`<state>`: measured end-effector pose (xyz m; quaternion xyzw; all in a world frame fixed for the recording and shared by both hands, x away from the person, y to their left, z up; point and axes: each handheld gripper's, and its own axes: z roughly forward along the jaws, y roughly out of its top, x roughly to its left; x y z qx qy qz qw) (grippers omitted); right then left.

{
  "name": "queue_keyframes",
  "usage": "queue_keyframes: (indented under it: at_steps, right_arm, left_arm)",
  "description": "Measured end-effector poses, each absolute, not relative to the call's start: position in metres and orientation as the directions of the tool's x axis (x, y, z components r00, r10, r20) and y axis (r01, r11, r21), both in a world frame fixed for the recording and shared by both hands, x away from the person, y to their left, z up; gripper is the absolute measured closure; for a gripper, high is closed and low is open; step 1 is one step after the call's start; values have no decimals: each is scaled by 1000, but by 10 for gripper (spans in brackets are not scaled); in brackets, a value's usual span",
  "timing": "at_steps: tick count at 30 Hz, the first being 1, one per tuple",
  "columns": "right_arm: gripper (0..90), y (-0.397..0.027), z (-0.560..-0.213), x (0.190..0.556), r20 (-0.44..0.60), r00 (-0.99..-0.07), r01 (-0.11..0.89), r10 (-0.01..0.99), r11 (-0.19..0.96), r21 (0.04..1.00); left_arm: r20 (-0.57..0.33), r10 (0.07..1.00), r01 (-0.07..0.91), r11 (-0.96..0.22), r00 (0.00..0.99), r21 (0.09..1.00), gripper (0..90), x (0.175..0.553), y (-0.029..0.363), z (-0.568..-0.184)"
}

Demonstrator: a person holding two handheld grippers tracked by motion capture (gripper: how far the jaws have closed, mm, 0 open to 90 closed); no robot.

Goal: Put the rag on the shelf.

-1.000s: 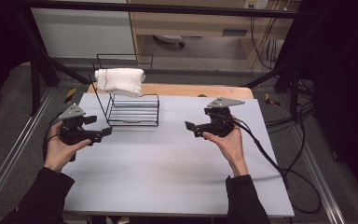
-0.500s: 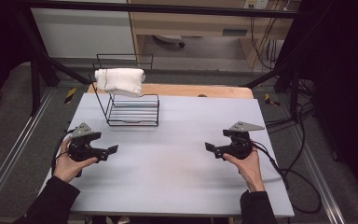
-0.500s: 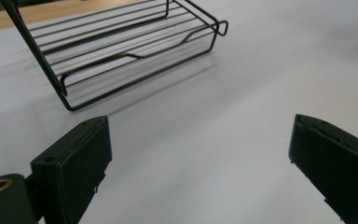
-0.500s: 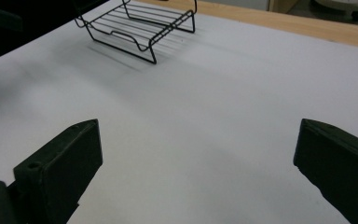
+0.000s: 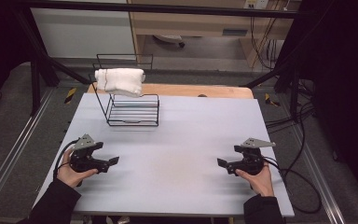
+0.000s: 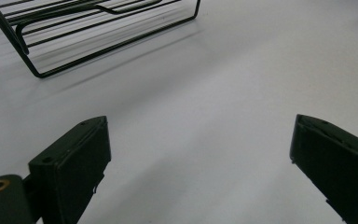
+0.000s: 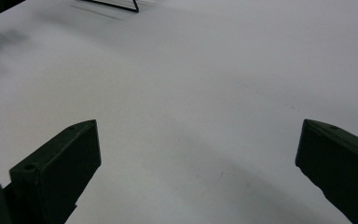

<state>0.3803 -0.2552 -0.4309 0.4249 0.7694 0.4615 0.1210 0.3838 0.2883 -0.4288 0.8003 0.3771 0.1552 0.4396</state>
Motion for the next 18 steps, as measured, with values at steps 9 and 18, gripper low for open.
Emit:
queue_keyframes:
  at_steps: [9,18]
  right_arm:
    - [7,-266,-442,371,224,-596,564,771,204,800]
    - [7,-266,-442,369,223,-599,562,769,204,802]
  left_arm:
    - [-79,731,474,-353,678,807,54,380,291,-436]
    - [-80,731,480,-358,678,801,54,378,292,-438]
